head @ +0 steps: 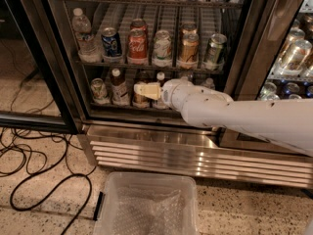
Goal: Pick coke can from middle shelf of fridge
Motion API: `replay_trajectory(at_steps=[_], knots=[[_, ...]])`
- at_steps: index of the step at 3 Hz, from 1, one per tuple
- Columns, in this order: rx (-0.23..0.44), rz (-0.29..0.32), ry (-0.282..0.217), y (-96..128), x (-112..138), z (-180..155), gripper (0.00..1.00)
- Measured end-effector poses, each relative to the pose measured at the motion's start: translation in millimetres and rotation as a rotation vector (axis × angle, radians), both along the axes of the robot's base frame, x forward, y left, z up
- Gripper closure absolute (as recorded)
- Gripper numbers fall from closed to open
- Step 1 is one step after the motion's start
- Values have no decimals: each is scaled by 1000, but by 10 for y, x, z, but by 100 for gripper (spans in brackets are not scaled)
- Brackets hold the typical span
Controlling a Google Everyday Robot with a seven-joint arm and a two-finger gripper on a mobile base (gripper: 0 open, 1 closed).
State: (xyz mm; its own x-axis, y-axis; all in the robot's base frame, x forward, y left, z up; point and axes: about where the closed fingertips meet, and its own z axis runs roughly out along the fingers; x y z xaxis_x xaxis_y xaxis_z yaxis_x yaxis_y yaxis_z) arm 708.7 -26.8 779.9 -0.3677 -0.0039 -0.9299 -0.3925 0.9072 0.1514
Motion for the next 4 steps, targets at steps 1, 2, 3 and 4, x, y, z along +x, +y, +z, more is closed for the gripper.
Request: replay_trajectory(at_steps=[1, 2, 3, 4], knots=[[0, 0, 0, -1, -1, 0, 0], [33, -13, -61, 164, 160, 121, 0], [65, 13, -159, 636, 370, 304, 4], [79, 39, -194, 868, 434, 365, 4]])
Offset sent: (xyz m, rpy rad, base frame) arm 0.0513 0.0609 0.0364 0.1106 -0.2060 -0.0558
